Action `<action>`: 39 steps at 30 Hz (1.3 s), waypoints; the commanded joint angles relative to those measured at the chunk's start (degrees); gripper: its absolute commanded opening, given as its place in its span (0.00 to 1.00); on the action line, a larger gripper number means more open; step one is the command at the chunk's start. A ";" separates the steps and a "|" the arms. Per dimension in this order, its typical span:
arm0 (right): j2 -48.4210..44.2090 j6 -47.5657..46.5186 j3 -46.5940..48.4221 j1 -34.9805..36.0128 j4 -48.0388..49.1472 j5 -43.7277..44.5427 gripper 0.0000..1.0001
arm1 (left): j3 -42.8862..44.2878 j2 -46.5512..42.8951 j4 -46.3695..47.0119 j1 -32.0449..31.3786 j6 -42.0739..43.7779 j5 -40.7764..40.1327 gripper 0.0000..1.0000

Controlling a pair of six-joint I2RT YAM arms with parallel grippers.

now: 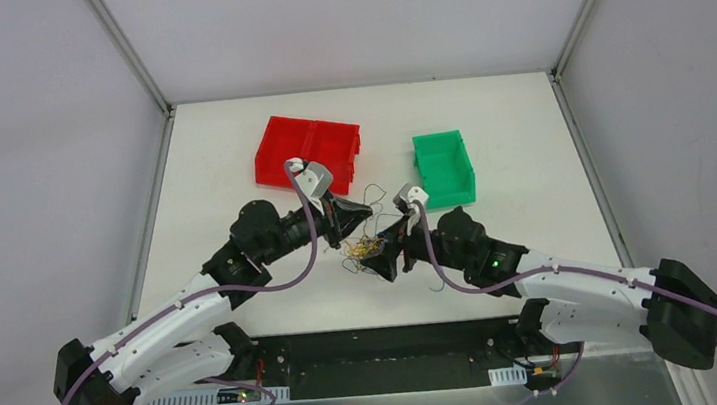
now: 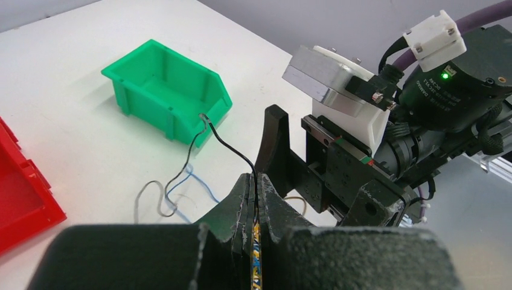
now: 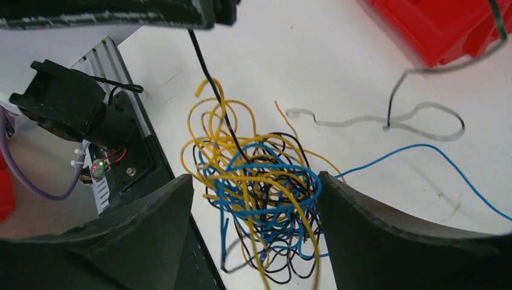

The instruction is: Untangle the cables

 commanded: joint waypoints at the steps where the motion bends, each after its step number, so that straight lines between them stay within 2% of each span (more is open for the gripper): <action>1: 2.36 -1.58 4.38 0.45 3.58 -2.62 0.76 | 2.36 -0.44 1.67 0.14 -2.88 2.01 0.00; 5: 6.28 -1.58 6.85 0.94 1.20 -1.36 0.66 | 2.21 -0.77 1.70 0.59 -3.51 2.27 0.00; 10: 10.14 -1.96 10.07 1.17 -2.71 4.56 0.32 | 0.39 -3.16 3.26 3.67 -5.93 1.75 0.00; 11: 10.30 -1.87 10.10 1.18 -2.94 5.71 0.30 | -0.39 -4.13 3.35 4.09 -6.01 -0.17 0.00; 14: 9.55 -1.16 10.03 1.17 -3.80 9.88 0.23 | -2.47 -8.15 1.33 5.38 -6.20 -11.69 0.00; 21: 6.87 3.04 10.42 0.42 -7.52 28.08 0.00 | -4.42 -13.54 -11.01 10.14 -10.88 -42.03 0.00; 26: 3.90 8.12 10.30 -3.57 -12.74 39.79 0.00 | -4.76 -15.73 -15.64 11.15 -11.69 -56.30 0.00; 29: 2.29 17.88 11.74 -9.64 -23.18 51.00 0.03 | -5.70 -17.91 -16.17 11.29 -10.95 -61.59 0.00; 32: -0.43 27.29 12.71 -18.91 -33.47 51.51 0.00 | -6.53 -19.77 -16.36 11.29 -11.06 -65.44 0.00; 35: -6.30 31.78 9.89 -23.55 -34.79 53.12 0.00 | -7.30 -21.08 -16.33 11.25 -11.36 -67.15 0.00; 39: -15.74 33.39 6.18 -25.79 -34.76 55.44 0.00 | -8.20 -22.34 -15.66 11.29 -11.98 -67.50 0.00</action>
